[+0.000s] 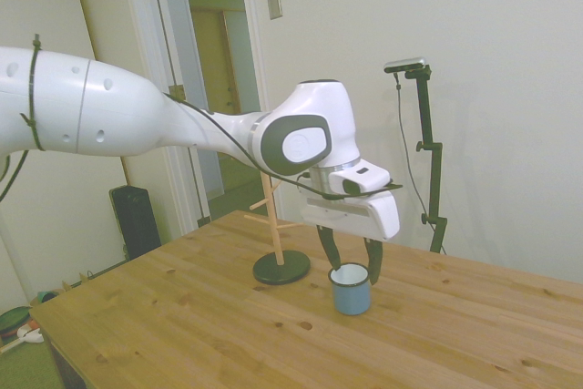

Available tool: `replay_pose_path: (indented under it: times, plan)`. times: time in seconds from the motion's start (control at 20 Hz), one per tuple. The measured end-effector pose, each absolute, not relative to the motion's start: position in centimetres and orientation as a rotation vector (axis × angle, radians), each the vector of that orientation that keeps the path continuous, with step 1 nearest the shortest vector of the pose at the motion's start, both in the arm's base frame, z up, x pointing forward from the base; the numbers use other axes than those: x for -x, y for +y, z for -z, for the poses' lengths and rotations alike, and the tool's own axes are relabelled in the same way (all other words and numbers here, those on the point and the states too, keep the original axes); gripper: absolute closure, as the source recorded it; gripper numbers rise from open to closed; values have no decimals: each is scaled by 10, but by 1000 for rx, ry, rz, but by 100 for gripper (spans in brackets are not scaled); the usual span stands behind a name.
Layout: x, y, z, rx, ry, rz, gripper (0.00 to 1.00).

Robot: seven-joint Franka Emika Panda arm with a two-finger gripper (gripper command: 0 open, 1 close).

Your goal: Hang the mug

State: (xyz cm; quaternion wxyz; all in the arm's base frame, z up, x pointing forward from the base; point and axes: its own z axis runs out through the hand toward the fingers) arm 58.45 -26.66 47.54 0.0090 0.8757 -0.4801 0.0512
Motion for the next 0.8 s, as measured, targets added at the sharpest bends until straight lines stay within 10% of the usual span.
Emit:
replay_pose_path:
  times: [0.8]
  plan:
    - [-648,-248,-433,-2789,-1427,-131,0]
